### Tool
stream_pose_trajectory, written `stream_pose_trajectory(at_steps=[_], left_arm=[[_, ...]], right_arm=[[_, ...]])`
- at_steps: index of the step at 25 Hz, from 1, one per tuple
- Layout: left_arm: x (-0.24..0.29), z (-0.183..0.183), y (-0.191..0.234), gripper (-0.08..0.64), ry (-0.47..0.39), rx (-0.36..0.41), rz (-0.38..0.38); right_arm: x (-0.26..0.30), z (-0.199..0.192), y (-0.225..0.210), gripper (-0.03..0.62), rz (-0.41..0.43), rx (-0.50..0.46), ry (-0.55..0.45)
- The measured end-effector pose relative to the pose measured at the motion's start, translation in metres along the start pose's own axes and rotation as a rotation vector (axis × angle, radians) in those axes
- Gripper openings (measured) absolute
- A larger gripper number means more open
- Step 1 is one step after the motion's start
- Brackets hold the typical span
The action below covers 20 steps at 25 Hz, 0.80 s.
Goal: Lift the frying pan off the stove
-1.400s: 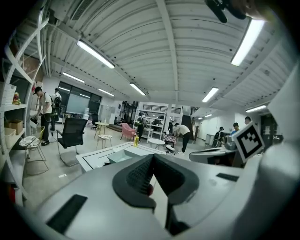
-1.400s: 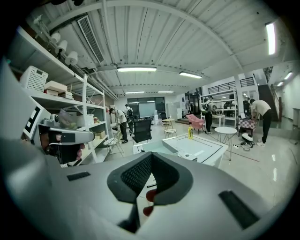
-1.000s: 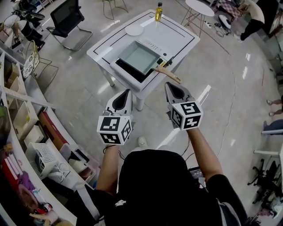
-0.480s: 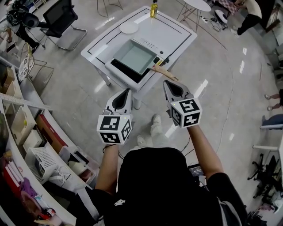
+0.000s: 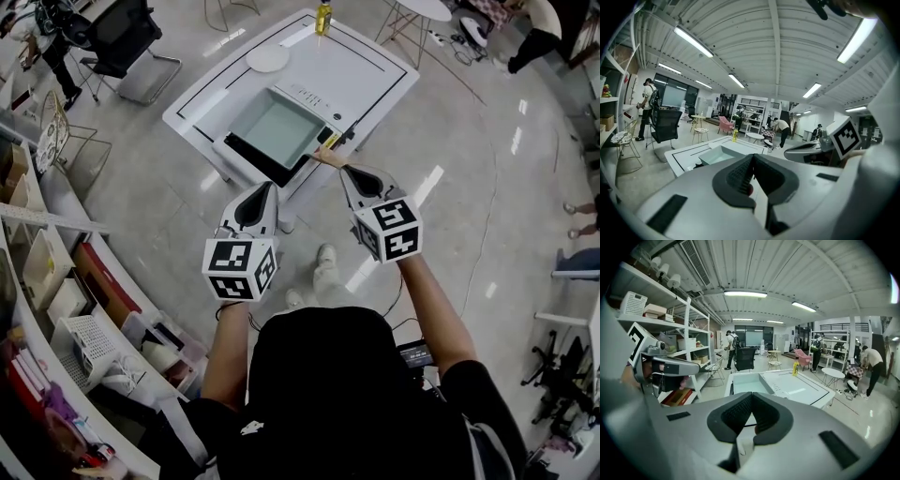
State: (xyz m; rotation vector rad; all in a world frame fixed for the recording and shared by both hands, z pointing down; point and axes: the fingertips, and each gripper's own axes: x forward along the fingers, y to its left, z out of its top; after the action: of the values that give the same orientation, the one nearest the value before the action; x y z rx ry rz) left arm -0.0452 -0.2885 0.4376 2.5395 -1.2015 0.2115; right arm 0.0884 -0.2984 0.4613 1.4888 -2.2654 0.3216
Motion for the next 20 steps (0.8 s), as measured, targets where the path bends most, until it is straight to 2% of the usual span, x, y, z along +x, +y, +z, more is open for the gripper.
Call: stream_pose_trajectory(at_steps=[11, 12, 14, 20], left_arm=[[0.040, 0.002, 0.014, 0.011, 0.019, -0.029, 0.052], [0.043, 0.001, 0.015, 0.010, 0.020, -0.034, 0.057], [0.048, -0.001, 0.018, 0.010, 0.025, -0.041, 0.066], [0.062, -0.005, 0.023, 0.011, 0.031, -0.062, 0.085]], right_arm=[[0.044, -0.015, -0.031, 0.005, 0.107, -0.052, 0.187], [0.047, -0.017, -0.032, 0.015, 0.119, -0.055, 0.203], [0.054, -0.023, -0.032, 0.083, 0.151, -0.056, 0.233], [0.071, -0.043, -0.026, 0.177, 0.221, -0.108, 0.335]])
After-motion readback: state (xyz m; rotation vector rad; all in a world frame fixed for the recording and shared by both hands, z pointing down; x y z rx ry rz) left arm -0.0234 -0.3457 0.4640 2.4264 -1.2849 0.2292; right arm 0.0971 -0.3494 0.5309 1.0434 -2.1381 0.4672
